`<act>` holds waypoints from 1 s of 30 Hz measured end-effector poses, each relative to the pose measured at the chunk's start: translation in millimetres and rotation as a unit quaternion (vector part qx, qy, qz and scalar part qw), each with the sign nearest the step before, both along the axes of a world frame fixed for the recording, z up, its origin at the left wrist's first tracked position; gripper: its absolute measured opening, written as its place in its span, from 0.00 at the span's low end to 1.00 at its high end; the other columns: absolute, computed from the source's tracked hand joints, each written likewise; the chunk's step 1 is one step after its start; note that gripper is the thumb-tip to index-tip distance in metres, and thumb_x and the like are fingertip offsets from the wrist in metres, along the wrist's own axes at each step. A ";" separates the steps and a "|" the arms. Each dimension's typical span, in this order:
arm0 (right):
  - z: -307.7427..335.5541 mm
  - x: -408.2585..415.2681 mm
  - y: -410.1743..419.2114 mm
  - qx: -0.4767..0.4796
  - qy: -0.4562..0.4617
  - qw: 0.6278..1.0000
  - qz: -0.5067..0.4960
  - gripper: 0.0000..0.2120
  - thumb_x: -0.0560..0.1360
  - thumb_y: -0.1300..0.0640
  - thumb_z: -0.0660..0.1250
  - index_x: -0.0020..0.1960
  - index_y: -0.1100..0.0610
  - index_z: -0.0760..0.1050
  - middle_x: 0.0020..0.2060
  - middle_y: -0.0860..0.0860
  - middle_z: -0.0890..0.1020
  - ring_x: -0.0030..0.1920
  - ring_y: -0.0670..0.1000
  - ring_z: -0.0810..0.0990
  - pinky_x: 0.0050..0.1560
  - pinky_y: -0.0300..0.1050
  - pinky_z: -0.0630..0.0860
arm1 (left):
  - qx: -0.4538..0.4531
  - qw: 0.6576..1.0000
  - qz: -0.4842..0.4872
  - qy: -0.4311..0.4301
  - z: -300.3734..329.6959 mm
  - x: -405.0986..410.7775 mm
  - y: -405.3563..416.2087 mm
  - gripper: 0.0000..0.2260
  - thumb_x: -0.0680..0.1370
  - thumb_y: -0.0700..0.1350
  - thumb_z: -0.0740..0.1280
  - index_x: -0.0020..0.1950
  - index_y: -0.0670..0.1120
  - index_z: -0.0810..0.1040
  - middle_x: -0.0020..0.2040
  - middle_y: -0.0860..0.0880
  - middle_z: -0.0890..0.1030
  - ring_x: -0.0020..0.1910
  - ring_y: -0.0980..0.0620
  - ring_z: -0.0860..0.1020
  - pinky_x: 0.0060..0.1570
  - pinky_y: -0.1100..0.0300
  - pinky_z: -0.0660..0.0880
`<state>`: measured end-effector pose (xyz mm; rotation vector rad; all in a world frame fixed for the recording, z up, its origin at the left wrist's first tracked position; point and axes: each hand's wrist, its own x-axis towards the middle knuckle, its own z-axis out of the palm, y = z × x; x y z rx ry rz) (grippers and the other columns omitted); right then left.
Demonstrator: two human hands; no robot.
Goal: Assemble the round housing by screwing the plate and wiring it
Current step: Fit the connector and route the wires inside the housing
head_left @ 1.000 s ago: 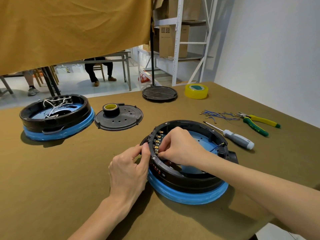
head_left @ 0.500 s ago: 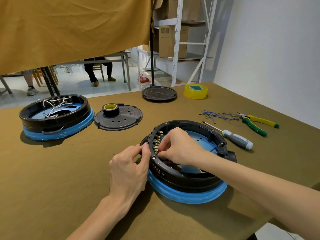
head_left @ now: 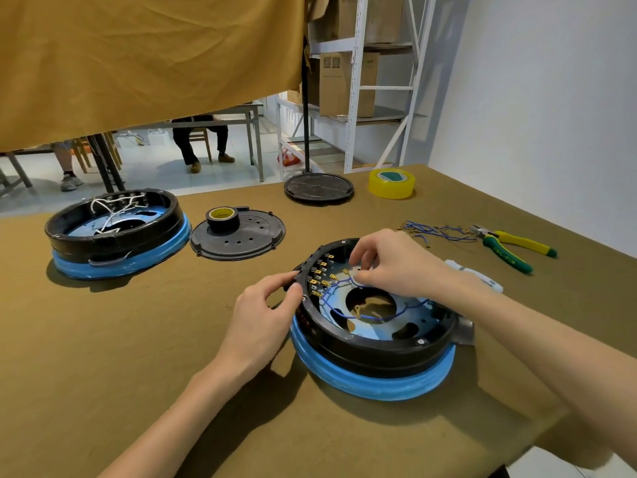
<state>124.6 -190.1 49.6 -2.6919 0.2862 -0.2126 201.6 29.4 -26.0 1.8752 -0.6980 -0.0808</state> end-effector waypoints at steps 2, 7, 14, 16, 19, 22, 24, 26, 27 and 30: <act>-2.8 0.1 -1.7 -0.013 0.051 0.998 0.021 0.09 0.77 0.53 0.74 0.56 0.52 0.82 0.42 0.46 0.84 0.42 0.45 0.82 0.42 0.41 0.78 | 0.029 0.999 -0.024 0.019 6.3 10.8 -0.5 0.18 0.84 0.50 0.63 0.74 0.50 0.75 0.71 0.54 0.77 0.71 0.56 0.72 0.73 0.46 0.70; -2.3 -1.5 -1.0 -0.039 0.022 0.999 0.031 0.07 0.78 0.51 0.73 0.54 0.52 0.83 0.43 0.46 0.84 0.43 0.47 0.83 0.46 0.48 0.82 | 0.068 0.996 -0.062 0.023 17.6 27.9 -5.2 0.17 0.86 0.47 0.59 0.74 0.52 0.75 0.64 0.61 0.79 0.60 0.72 0.74 0.55 0.72 0.71; -3.5 14.1 17.5 -0.099 -0.007 0.984 0.149 0.06 0.76 0.48 0.74 0.51 0.48 0.85 0.39 0.43 0.83 0.40 0.44 0.79 0.39 0.43 0.77 | 0.006 0.998 -0.029 0.058 16.2 24.2 -19.8 0.12 0.83 0.45 0.64 0.65 0.51 0.79 0.55 0.54 0.84 0.55 0.57 0.82 0.52 0.62 0.79; -7.6 20.0 20.4 -0.089 -0.007 0.982 0.169 0.06 0.76 0.49 0.74 0.51 0.49 0.87 0.40 0.43 0.83 0.40 0.43 0.80 0.40 0.43 0.77 | -0.027 0.997 -0.029 0.059 10.1 19.1 -17.5 0.10 0.84 0.45 0.64 0.63 0.54 0.79 0.53 0.58 0.84 0.53 0.61 0.82 0.48 0.67 0.79; -11.7 25.0 18.6 -0.085 -0.022 0.978 0.187 0.05 0.77 0.51 0.74 0.51 0.49 0.88 0.36 0.37 0.79 0.39 0.41 0.78 0.41 0.38 0.75 | -0.052 0.998 -0.021 0.025 -1.3 12.3 -14.0 0.13 0.85 0.48 0.62 0.69 0.52 0.79 0.59 0.58 0.82 0.58 0.65 0.79 0.54 0.70 0.76; -17.4 24.9 16.9 -0.107 -0.045 0.971 0.208 0.05 0.78 0.52 0.73 0.52 0.48 0.87 0.37 0.36 0.74 0.38 0.41 0.73 0.43 0.38 0.72 | -0.079 0.996 0.017 -0.027 -4.5 12.1 -14.6 0.13 0.84 0.46 0.64 0.66 0.48 0.81 0.58 0.56 0.80 0.57 0.66 0.77 0.50 0.73 0.75; -20.7 22.7 17.5 -0.125 -0.066 0.965 0.221 0.06 0.79 0.53 0.73 0.53 0.48 0.87 0.39 0.37 0.74 0.39 0.40 0.72 0.44 0.40 0.72 | -0.104 0.994 0.030 -0.029 -4.5 12.5 -15.7 0.12 0.83 0.44 0.65 0.64 0.47 0.83 0.55 0.54 0.81 0.55 0.62 0.79 0.51 0.65 0.79; -21.8 22.0 18.5 -0.140 -0.088 0.958 0.235 0.06 0.78 0.55 0.73 0.54 0.49 0.87 0.40 0.40 0.76 0.39 0.41 0.71 0.43 0.41 0.72 | -0.117 0.993 0.029 -0.021 -5.4 12.8 -15.4 0.12 0.82 0.44 0.67 0.63 0.46 0.84 0.54 0.53 0.83 0.54 0.59 0.82 0.51 0.59 0.81; -21.4 22.5 18.4 -0.140 -0.093 0.956 0.240 0.06 0.78 0.56 0.73 0.53 0.50 0.87 0.39 0.40 0.76 0.39 0.41 0.71 0.43 0.41 0.73 | -0.119 0.992 0.026 -0.017 -6.0 13.3 -15.1 0.12 0.82 0.44 0.67 0.63 0.46 0.84 0.54 0.52 0.83 0.54 0.58 0.82 0.52 0.59 0.82; -20.4 24.5 17.0 -0.129 -0.082 0.955 0.252 0.06 0.79 0.57 0.72 0.53 0.51 0.87 0.40 0.41 0.79 0.39 0.42 0.74 0.45 0.41 0.75 | -0.118 0.993 0.021 -0.009 -7.8 14.9 -14.9 0.11 0.82 0.44 0.67 0.62 0.47 0.84 0.54 0.53 0.83 0.54 0.58 0.82 0.52 0.59 0.81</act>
